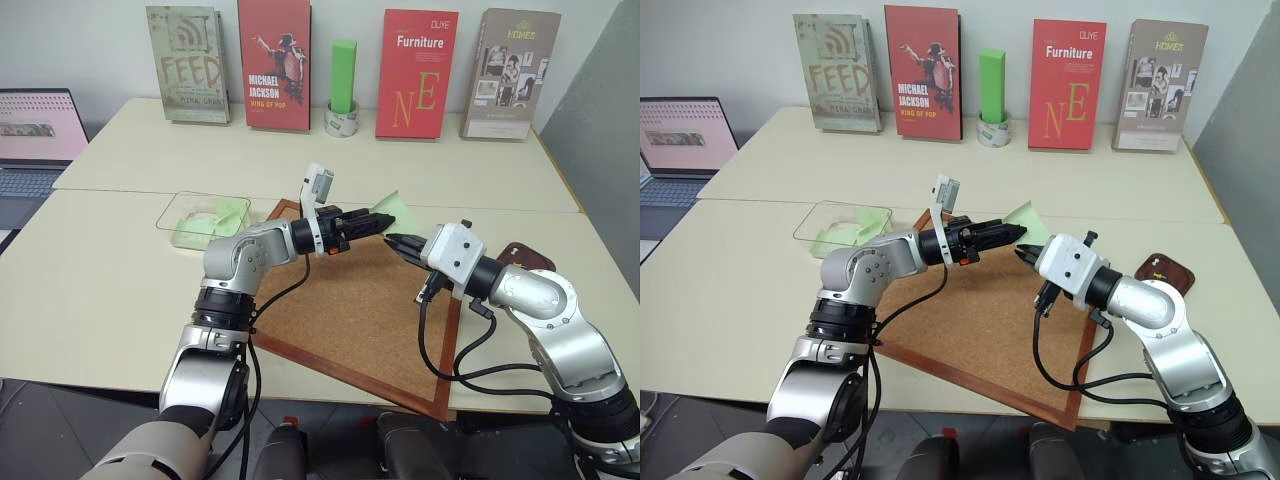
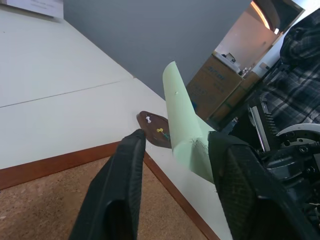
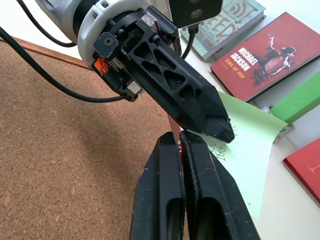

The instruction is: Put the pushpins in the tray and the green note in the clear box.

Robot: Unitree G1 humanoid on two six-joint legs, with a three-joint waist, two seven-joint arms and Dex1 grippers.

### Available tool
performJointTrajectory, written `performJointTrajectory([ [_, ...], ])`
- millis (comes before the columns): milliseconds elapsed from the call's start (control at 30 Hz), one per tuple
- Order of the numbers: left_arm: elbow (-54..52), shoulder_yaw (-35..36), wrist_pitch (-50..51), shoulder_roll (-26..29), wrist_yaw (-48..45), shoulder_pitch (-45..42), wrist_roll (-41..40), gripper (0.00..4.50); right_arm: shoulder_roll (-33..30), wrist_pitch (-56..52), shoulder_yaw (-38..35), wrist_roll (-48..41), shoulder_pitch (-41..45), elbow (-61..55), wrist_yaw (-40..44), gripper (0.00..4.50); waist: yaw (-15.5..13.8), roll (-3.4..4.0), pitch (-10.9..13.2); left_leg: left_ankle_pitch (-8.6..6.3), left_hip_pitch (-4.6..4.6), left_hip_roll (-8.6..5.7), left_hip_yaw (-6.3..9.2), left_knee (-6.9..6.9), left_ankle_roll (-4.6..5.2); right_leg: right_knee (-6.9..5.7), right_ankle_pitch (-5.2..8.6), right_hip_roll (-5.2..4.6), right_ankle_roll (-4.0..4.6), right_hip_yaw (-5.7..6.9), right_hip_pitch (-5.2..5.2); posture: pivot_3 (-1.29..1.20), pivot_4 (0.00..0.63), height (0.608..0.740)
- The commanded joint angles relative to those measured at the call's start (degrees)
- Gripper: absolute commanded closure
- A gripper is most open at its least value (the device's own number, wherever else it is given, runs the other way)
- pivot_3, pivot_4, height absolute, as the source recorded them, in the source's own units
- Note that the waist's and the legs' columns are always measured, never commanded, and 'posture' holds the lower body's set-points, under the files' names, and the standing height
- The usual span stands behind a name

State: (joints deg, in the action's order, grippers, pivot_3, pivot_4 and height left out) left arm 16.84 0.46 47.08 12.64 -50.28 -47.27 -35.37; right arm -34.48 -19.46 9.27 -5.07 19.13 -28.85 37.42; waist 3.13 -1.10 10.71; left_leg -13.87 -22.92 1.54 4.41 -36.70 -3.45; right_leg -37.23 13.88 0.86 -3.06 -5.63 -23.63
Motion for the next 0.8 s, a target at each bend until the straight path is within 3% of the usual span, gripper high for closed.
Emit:
performJointTrajectory([
  [33, -0.1, 0.2, -1.7, -0.3, 0.1, -1.3, 0.8, 3.32, 0.1, 0.4, -0.2, 0.6, 1.3, -1.9, 0.2, 4.50, 0.0, 0.00, 0.0, 0.00, 0.00, 0.00, 0.00, 0.00, 0.00, -0.01, 0.00, 0.00, 0.00, 0.00, 0.00, 0.00, 0.150, 0.740],
  [167, 0.0, 0.1, -2.3, -0.6, 0.0, -1.4, 1.0, 4.22, 0.2, 0.6, -0.1, 0.8, 1.3, -1.9, 0.2, 4.50, 0.0, 0.00, 0.0, 0.00, 0.00, 0.00, 0.00, -0.02, 0.00, -0.02, 0.00, 0.00, 0.00, 0.00, 0.00, 0.00, 0.150, 0.740],
  [233, -0.1, 0.0, -2.4, -0.6, 0.0, -1.3, 1.0, 4.45, 0.3, 0.9, -0.1, 1.0, 1.2, -1.9, 0.1, 4.50, 0.0, 0.00, 0.0, 0.00, 0.00, 0.00, 0.00, -0.02, 0.00, -0.01, 0.00, 0.00, 0.00, 0.00, 0.01, 0.00, 0.150, 0.740],
  [800, 1.2, 0.5, -7.8, -1.6, 4.4, -1.0, 5.5, 4.45, 2.1, 6.9, -1.4, 2.8, -1.3, -5.4, -1.9, 4.50, -0.1, 0.00, 0.0, 0.00, 0.01, -0.01, 0.01, -0.11, 0.00, -0.07, -0.01, 0.00, -0.01, 0.00, 0.03, 0.00, 0.150, 0.740],
])
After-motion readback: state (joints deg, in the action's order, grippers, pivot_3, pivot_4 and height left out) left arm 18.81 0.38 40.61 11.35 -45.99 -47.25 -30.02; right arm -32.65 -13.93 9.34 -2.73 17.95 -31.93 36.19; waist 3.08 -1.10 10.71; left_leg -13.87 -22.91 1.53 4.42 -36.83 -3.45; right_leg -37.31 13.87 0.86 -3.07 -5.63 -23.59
